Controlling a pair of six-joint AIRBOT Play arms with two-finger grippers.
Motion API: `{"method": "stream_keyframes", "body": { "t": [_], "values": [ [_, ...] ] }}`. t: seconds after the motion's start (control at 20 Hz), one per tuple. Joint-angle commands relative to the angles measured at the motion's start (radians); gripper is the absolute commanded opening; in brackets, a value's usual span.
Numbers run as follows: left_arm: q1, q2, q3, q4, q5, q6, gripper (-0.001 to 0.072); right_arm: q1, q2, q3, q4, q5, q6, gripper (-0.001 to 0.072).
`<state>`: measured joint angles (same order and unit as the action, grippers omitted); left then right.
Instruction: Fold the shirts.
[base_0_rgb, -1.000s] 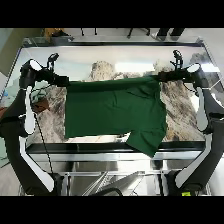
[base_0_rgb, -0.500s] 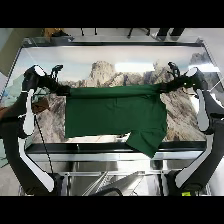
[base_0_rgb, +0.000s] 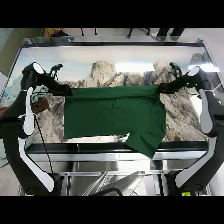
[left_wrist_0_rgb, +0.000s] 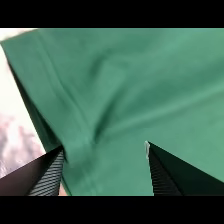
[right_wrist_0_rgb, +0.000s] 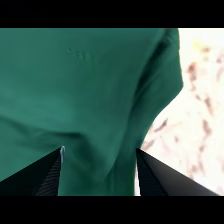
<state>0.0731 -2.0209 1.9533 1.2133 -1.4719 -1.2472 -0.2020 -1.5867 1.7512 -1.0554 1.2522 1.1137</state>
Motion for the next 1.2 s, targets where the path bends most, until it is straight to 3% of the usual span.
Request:
{"method": "stream_keyframes", "body": {
  "t": [0.0, 0.15, 0.25, 0.4, 0.6, 0.8, 0.9, 1.0, 1.1, 1.15],
  "values": [
    [0.027, 0.030, 0.082, -0.010, -0.127, -0.119, 0.0555, -0.040, 0.116, -0.001, 0.000, 0.019, 0.054, 0.0519],
    [0.076, 0.131, -0.045, -0.009, -0.168, -0.164, 0.0546, -0.127, 0.224, -0.008, 0.002, 0.118, 0.054, 0.0515],
    [0.106, 0.230, -0.242, -0.009, -0.168, -0.168, 0.0546, -0.200, 0.290, -0.064, 0.004, 0.200, 0.056, 0.0514],
    [0.151, 0.405, -0.637, -0.008, -0.063, -0.167, 0.0546, -0.314, 0.405, -0.236, 0.004, 0.269, 0.064, 0.0514],
    [0.179, 0.553, -1.009, -0.018, 0.159, -0.124, 0.0546, -0.460, 0.587, -0.524, 0.005, 0.179, 0.105, 0.0514],
    [0.178, 0.573, -1.157, -0.225, 0.238, 0.000, 0.0546, -0.535, 0.706, -0.780, 0.004, 0.099, 0.154, 0.0514],
    [0.172, 0.572, -1.184, -0.248, 0.276, 0.018, 0.0545, -0.535, 0.720, -0.886, 0.035, 0.094, 0.150, 0.0514],
    [0.164, 0.573, -1.184, -0.246, 0.307, 0.019, 0.0469, -0.533, 0.719, -0.992, 0.087, 0.086, 0.140, 0.0514],
    [0.155, 0.572, -1.160, -0.247, 0.312, 0.019, 0.0466, -0.523, 0.719, -1.090, 0.134, 0.085, 0.112, 0.0514],
    [0.145, 0.572, -1.143, -0.247, 0.312, 0.019, 0.0336, -0.509, 0.719, -1.136, 0.144, 0.077, 0.102, 0.0514]
  ]
}}
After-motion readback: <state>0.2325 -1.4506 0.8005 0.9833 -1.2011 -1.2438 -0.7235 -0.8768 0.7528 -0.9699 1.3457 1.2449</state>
